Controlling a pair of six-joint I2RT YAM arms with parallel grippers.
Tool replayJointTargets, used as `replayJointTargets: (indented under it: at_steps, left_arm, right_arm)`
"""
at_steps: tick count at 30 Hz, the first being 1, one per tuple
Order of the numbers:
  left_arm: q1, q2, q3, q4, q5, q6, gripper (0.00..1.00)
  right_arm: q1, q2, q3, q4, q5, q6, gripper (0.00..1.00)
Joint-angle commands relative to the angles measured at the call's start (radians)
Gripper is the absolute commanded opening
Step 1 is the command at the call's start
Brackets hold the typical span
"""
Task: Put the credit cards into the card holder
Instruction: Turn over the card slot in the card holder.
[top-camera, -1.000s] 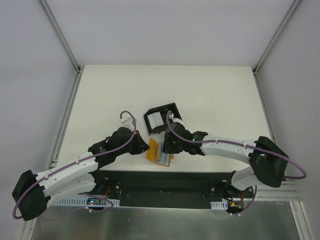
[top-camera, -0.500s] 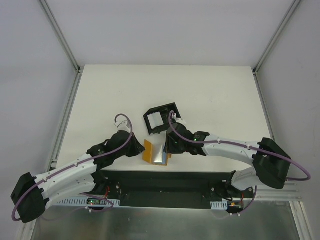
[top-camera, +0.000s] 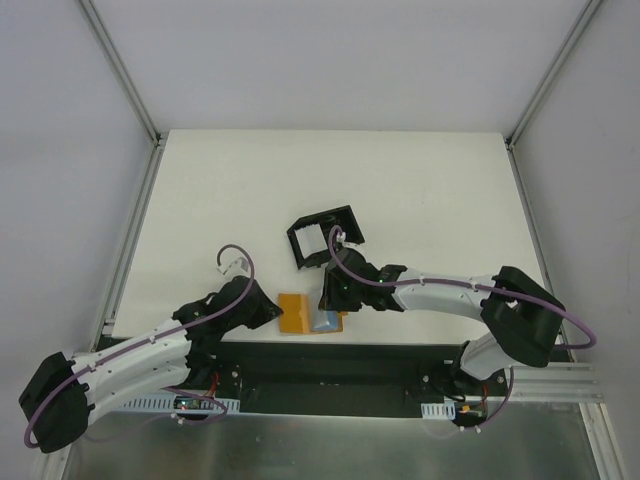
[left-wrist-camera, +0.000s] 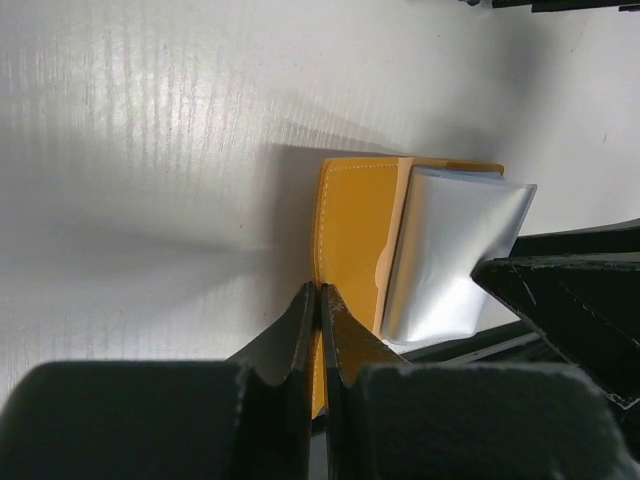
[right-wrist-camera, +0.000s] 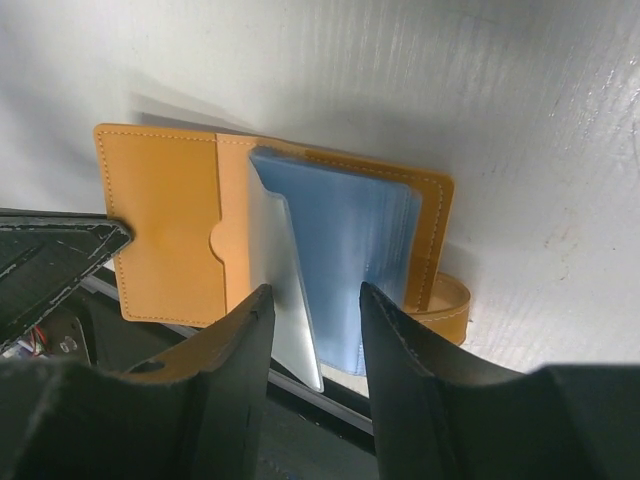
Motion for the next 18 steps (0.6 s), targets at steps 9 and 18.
replayJointTargets:
  at_steps: [9,18]
  left_arm:
    - [-0.007,-0.058,-0.042,-0.003,-0.038,-0.061,0.0]
    - [-0.007,-0.055,-0.039,-0.003,-0.043,-0.056,0.0]
  right_arm:
    - [-0.006,0.03,0.027,-0.02,-0.01,0.001,0.45]
    - [-0.004,0.022,0.043,-0.06,0.021,-0.019,0.46]
